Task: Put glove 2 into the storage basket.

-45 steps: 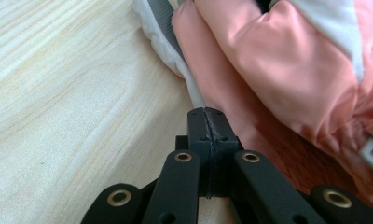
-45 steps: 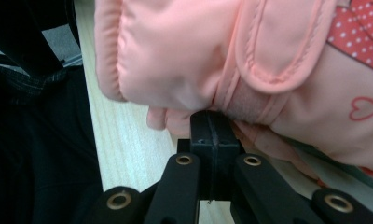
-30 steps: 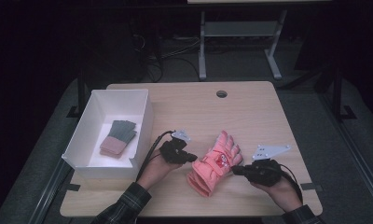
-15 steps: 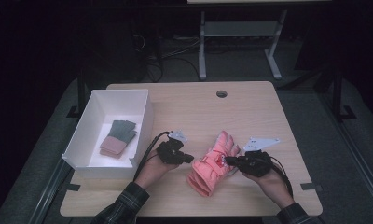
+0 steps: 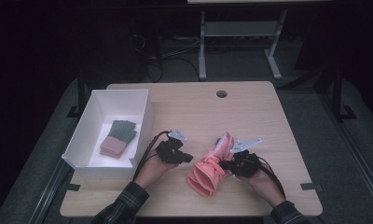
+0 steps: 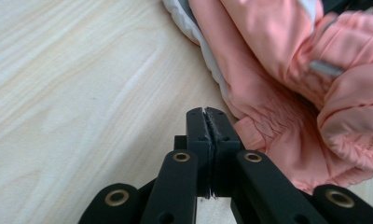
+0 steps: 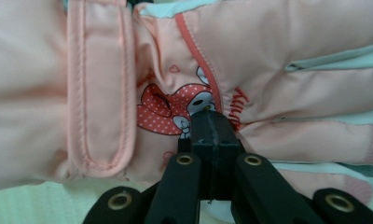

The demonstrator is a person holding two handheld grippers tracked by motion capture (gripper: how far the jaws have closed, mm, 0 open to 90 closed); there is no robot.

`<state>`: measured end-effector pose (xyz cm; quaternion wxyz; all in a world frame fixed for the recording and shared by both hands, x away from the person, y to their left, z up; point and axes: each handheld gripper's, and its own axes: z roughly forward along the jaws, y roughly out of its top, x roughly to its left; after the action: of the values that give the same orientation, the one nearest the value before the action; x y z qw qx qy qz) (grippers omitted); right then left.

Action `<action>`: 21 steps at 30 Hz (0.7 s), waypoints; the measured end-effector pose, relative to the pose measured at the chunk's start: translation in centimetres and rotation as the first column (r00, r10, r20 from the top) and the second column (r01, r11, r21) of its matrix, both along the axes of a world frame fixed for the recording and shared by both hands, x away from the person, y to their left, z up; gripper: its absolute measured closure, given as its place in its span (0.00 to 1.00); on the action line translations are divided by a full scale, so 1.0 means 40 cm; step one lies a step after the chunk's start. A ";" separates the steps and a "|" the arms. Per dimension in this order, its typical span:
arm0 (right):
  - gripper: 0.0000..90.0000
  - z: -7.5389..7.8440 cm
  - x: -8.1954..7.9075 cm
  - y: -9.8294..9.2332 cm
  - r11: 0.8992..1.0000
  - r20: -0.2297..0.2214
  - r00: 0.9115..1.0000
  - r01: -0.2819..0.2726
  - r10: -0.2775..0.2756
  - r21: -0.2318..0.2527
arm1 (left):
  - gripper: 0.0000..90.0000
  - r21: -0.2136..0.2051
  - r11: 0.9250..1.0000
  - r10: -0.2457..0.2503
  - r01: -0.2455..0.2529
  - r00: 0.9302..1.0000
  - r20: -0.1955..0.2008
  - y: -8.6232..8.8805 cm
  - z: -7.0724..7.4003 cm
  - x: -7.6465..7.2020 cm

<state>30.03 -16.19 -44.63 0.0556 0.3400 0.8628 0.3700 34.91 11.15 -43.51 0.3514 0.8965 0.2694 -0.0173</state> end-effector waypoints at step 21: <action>1.00 -0.017 -0.002 0.010 1.000 0.013 1.000 0.001 0.000 -0.024 | 0.29 -0.092 0.994 -0.061 0.059 0.998 -0.014 -0.130 0.091 0.042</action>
<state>29.96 -15.80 -45.32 0.0653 0.3372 0.8667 0.3618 36.58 5.93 -39.87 0.3894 0.8868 0.2442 -0.0478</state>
